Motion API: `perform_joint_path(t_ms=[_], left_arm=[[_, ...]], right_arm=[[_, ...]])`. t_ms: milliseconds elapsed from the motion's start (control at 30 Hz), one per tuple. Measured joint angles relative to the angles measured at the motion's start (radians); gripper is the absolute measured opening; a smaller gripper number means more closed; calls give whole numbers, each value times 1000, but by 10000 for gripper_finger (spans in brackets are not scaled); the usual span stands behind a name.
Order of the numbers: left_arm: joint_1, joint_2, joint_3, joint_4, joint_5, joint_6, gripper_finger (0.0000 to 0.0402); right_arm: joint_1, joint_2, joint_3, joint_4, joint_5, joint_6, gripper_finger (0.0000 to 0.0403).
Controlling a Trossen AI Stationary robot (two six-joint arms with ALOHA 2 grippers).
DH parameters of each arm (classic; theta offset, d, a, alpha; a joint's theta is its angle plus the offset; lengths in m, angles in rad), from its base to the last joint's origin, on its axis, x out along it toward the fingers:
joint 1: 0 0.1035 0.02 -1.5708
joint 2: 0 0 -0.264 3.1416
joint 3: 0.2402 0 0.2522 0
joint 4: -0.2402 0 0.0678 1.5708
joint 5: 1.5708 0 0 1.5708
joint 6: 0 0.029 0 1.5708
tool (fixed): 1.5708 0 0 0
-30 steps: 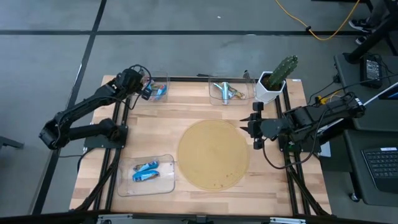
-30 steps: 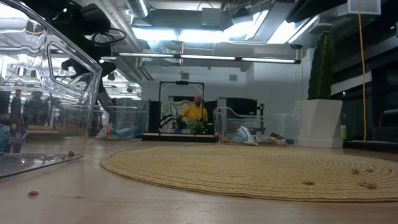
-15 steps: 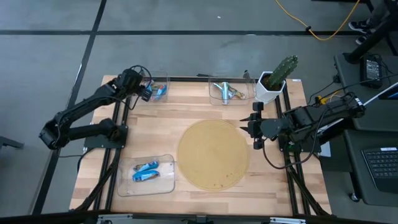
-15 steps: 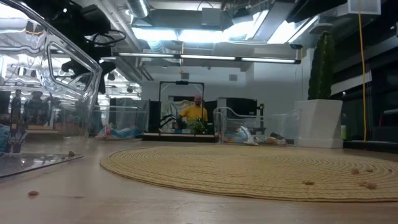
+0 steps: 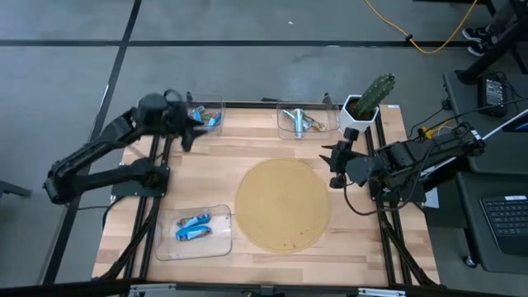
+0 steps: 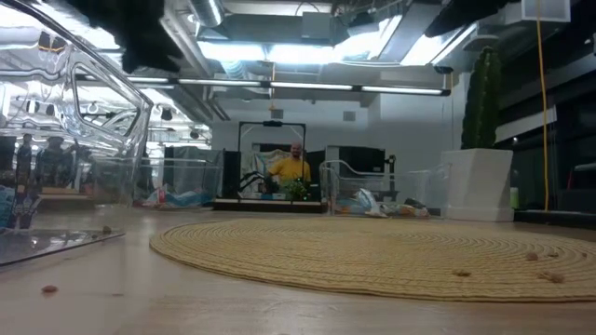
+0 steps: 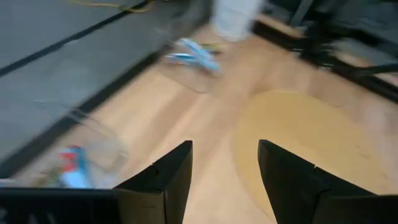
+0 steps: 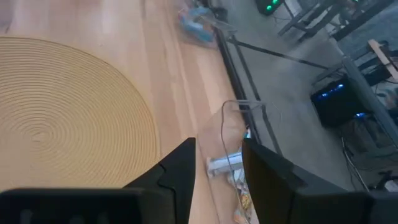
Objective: Pick and place Granola Bars by type
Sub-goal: Return to Home Position
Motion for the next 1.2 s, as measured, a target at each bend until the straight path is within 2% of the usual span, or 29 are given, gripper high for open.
perform_joint_path(t_ms=[67,133,267,400,533,667,933,1200], left_arm=[[-101,-71,-54,8,-31,-62,169],[-213,-149,-145,54,-106,-143,164],[-440,-286,-377,255,-214,-276,155],[-600,-369,-548,514,-322,-289,150],[-717,-412,-681,765,-379,-218,148],[-767,-476,-721,837,-385,-155,148],[-782,-687,-722,794,-317,-24,148],[-782,-699,-725,691,-308,-24,148]], right_arm=[[0,-9,-21,3,6,15,133],[0,-21,-55,18,1,27,133],[0,-45,-136,77,-27,51,133],[0,-57,-179,137,-74,46,133],[2,-57,-201,190,-87,30,133],[23,-57,-207,251,-89,-29,133],[89,-57,-207,294,-114,-62,133],[138,-57,-207,320,-107,-91,133]])
